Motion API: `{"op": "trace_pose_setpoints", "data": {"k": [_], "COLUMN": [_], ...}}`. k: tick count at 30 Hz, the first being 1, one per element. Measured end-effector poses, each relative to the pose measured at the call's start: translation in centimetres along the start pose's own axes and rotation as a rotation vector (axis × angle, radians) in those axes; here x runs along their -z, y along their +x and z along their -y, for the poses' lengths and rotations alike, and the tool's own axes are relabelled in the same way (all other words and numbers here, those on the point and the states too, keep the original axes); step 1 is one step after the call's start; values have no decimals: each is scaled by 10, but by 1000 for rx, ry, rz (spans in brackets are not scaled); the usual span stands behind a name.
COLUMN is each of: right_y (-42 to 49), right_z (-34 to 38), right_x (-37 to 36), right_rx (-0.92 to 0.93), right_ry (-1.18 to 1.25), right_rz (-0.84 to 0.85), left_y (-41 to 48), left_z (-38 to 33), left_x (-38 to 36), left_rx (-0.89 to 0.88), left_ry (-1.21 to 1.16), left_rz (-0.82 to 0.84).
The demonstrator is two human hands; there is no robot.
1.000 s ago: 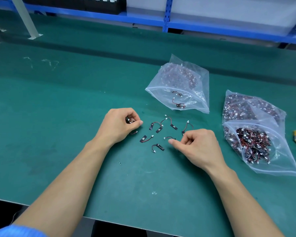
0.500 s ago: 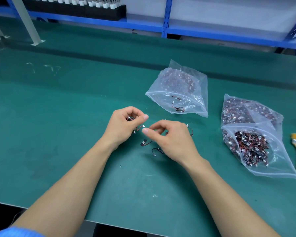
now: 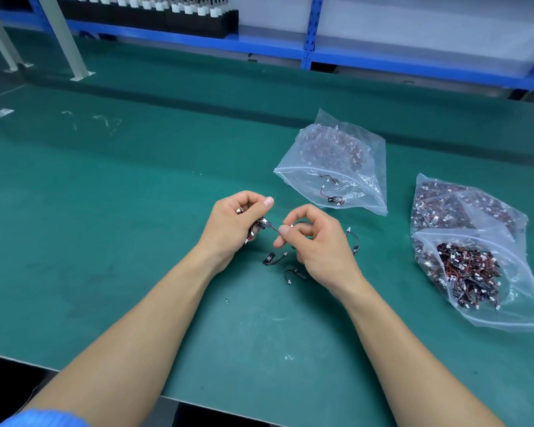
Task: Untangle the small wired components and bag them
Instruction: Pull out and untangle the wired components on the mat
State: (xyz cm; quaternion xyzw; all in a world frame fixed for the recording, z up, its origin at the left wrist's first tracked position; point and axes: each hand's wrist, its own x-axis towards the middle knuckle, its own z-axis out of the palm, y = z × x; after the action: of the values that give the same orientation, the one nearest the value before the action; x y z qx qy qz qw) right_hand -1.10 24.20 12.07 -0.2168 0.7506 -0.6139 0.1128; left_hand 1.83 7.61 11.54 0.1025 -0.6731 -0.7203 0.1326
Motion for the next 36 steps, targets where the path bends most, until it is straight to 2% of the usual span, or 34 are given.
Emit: {"op": "trace_pose_setpoints", "data": {"k": [4, 9, 23, 36], "right_y": [-2, -2, 0, -9], "right_z": [1, 1, 6, 6], "right_x": [-4, -5, -11, 36], "right_rx": [60, 21, 68, -26], "right_ry": [-112, -161, -109, -97], "right_rz": [9, -94, -130, -190], "left_y": [0, 0, 0, 2], "left_z": [1, 1, 6, 9], "left_x": [-2, -3, -7, -2], "left_rx": [7, 10, -34, -52], "left_ry": [-24, -39, -36, 72], "left_rz": [-13, -1, 37, -14]}}
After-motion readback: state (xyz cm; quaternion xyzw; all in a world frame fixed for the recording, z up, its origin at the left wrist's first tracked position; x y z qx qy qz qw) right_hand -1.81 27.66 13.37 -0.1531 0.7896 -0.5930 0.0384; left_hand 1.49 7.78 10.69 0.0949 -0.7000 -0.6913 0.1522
